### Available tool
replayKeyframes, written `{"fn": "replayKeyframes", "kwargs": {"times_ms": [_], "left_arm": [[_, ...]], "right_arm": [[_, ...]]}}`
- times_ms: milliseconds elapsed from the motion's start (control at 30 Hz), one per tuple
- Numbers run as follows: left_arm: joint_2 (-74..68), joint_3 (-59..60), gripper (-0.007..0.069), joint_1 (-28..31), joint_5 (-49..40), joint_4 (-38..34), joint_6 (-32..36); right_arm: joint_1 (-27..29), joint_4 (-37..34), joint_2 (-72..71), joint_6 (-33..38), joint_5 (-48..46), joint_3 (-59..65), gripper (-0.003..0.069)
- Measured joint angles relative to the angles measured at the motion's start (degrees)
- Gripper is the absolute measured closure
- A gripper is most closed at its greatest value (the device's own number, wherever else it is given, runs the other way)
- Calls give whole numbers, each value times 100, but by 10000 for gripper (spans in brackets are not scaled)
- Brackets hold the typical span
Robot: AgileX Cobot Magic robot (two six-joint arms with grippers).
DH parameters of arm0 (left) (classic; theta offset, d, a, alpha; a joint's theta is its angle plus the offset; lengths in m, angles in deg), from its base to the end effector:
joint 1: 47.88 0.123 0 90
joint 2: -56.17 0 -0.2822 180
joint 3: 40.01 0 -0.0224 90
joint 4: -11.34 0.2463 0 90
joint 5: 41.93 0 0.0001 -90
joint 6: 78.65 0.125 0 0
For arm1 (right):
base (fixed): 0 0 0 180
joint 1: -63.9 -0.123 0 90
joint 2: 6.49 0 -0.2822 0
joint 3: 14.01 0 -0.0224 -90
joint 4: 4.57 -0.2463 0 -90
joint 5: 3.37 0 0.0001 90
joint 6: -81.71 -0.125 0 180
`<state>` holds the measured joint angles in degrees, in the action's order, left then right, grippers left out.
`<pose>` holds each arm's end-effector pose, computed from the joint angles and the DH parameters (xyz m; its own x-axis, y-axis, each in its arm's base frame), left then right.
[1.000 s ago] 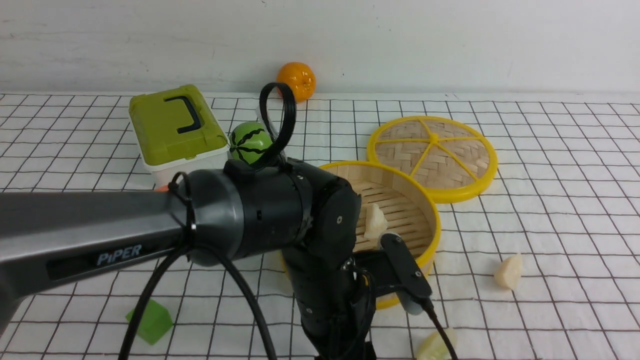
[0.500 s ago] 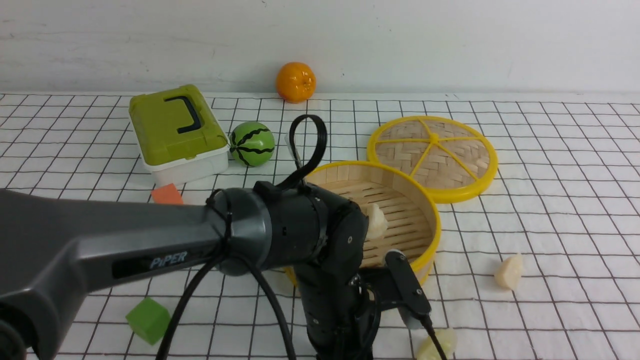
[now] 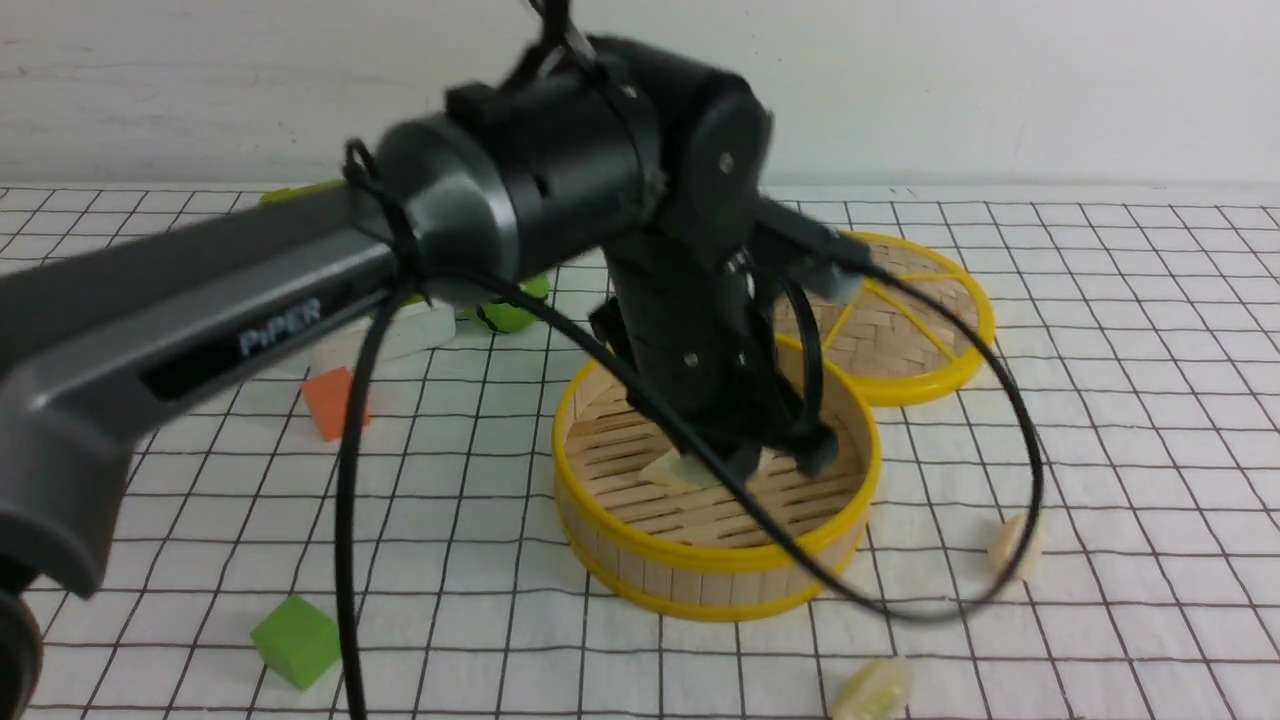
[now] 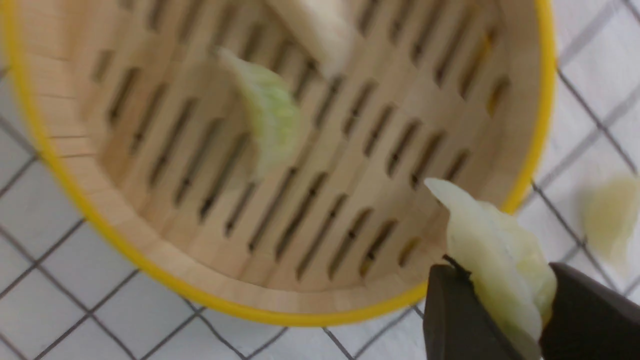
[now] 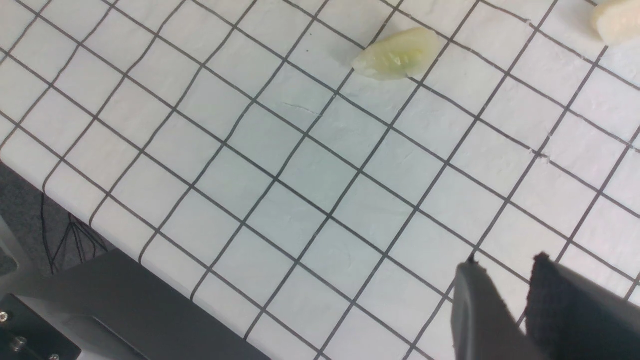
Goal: Put the dumplings into the steamer on the table with the white tablecloth.
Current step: 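Place the dumpling into the bamboo steamer basket with the left gripper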
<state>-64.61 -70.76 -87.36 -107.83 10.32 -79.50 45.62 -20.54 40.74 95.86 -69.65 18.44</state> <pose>0.3396 -0.2824 0.2736 -0.7187 0.5634 -0.4075 0.6251 0.7802 -0.0238 0.1000 0.0662 0.2970 -0.7140 -0.3704 -0.5941 -0.5393 0.8321 0.1294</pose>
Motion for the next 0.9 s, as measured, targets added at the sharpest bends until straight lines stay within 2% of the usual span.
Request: {"fn": "replayKeyframes", "kwargs": {"times_ms": [167, 267, 733, 833, 900], "left_arm": [[-220, -257, 423, 777, 234, -96, -877], [-564, -257, 423, 1058, 288, -124, -1002], [-1380, -257, 423, 1087, 891, -48, -1058], [-1450, -257, 372, 1087, 904, -43, -1058], [-1468, -291, 294, 1087, 881, -43, -1058]], "right_arm": [[0, 8, 0, 0, 0, 0, 497], [0, 8, 0, 0, 0, 0, 494], [0, 73, 0, 0, 84, 0, 477], [0, 113, 0, 0, 84, 0, 472], [0, 113, 0, 0, 84, 0, 469]]}}
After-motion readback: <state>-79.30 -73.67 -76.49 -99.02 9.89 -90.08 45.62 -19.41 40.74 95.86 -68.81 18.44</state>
